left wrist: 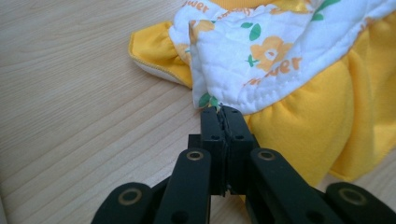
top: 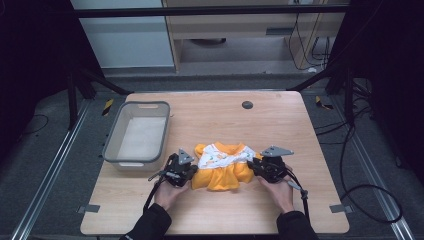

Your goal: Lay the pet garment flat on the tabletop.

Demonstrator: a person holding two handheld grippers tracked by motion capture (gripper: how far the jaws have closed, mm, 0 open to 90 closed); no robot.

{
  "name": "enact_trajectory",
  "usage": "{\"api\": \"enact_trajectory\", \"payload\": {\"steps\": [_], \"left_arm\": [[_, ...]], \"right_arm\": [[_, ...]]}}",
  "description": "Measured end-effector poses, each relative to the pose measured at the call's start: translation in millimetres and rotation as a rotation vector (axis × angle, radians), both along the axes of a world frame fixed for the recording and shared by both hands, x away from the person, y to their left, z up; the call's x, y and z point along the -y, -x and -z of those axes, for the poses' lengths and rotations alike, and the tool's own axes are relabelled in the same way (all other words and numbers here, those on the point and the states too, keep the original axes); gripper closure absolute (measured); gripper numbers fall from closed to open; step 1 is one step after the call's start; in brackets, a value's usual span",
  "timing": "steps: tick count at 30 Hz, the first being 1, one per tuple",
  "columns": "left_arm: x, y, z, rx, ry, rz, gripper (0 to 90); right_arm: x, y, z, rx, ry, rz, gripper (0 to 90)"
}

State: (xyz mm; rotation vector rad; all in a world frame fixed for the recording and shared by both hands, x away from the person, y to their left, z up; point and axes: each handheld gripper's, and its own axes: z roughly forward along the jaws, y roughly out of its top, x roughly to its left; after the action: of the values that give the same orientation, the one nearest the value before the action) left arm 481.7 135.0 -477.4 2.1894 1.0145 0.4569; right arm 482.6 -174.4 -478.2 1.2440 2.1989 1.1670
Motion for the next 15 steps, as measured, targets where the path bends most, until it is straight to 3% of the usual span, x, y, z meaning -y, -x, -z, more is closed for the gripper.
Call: {"api": "enact_trajectory", "payload": {"steps": [7, 12, 15], "left_arm": [[-5.7, -0.1, -0.1, 0.027, 0.01, -0.02, 84.1], [-20.1, 12.9, -13.4, 0.049, 0.077, -0.043, 64.2], [-23.1, 23.8, -19.0, 0.071, 0.062, -0.028, 54.9]], "right_arm": [[-3.5, -1.9, 5.3, 0.009, 0.026, 0.007, 65.1], [7.6, 14.0, -10.4, 0.063, -0.01, -0.016, 57.8], [11.8, 26.4, -14.4, 0.075, 0.01, -0.021, 55.1]]}}
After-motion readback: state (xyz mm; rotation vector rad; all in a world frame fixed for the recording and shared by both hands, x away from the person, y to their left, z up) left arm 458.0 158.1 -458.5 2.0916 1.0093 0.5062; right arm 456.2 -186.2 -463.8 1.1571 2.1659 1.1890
